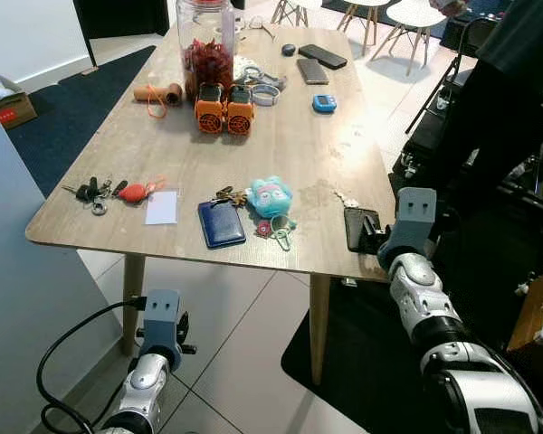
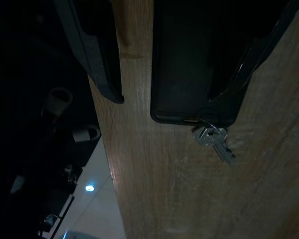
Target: Hang keys on a hook
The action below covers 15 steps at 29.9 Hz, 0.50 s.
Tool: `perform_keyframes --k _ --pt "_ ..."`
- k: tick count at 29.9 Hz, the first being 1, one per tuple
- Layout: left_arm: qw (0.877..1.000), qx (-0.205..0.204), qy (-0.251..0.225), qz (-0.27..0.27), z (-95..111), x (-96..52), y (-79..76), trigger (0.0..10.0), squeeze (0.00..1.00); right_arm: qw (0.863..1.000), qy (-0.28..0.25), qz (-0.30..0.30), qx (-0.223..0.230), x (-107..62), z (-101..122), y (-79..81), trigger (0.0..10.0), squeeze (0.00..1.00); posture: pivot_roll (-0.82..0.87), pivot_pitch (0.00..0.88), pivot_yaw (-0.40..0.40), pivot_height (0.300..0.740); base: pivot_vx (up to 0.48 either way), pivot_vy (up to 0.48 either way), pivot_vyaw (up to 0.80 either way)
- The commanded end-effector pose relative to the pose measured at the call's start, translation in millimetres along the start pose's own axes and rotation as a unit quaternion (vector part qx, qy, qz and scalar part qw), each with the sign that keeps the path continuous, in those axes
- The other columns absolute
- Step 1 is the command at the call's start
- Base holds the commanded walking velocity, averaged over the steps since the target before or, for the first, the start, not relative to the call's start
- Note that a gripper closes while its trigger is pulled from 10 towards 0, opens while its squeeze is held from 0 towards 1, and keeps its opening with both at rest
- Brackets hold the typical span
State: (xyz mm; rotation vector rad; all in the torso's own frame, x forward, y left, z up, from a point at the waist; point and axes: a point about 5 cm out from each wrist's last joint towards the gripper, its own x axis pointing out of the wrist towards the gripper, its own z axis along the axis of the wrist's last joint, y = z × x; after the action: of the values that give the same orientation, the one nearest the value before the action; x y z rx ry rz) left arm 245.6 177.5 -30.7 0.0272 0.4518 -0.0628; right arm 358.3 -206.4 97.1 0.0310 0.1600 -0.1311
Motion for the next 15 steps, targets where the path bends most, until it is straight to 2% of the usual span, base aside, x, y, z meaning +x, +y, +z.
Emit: perform_keyframes --k 1,7,8,15 --pt "1.0 -0.002 0.007 -0.001 -5 -3.0 0.3 10.0 0.0 1.0 0.005 -0.015 0.011 0.2 -2 -4.8 10.0 0.0 0.07 0.071 -0.056 0.74 0.0 0.0 0.0" --pt "1.0 -0.004 0.005 0.0 -5 -4.0 1.4 10.0 0.0 1.0 -0.004 -0.008 0.019 7.2 10 2.2 10.0 0.0 0.08 0.099 -0.058 0.74 0.0 0.0 0.0" --pt "1.0 -0.007 0.003 0.002 -5 -4.1 1.5 10.0 0.0 1.0 -0.008 0.006 0.014 8.5 13 7.4 10.0 0.0 0.08 0.108 -0.062 0.74 0.0 0.0 0.0" --pt "1.0 -0.015 -0.005 0.007 -3 -3.8 2.1 10.0 0.0 1.0 -0.01 0.022 0.014 10.9 17 14.3 10.0 0.0 0.08 0.135 -0.07 0.74 0.0 0.0 0.0"
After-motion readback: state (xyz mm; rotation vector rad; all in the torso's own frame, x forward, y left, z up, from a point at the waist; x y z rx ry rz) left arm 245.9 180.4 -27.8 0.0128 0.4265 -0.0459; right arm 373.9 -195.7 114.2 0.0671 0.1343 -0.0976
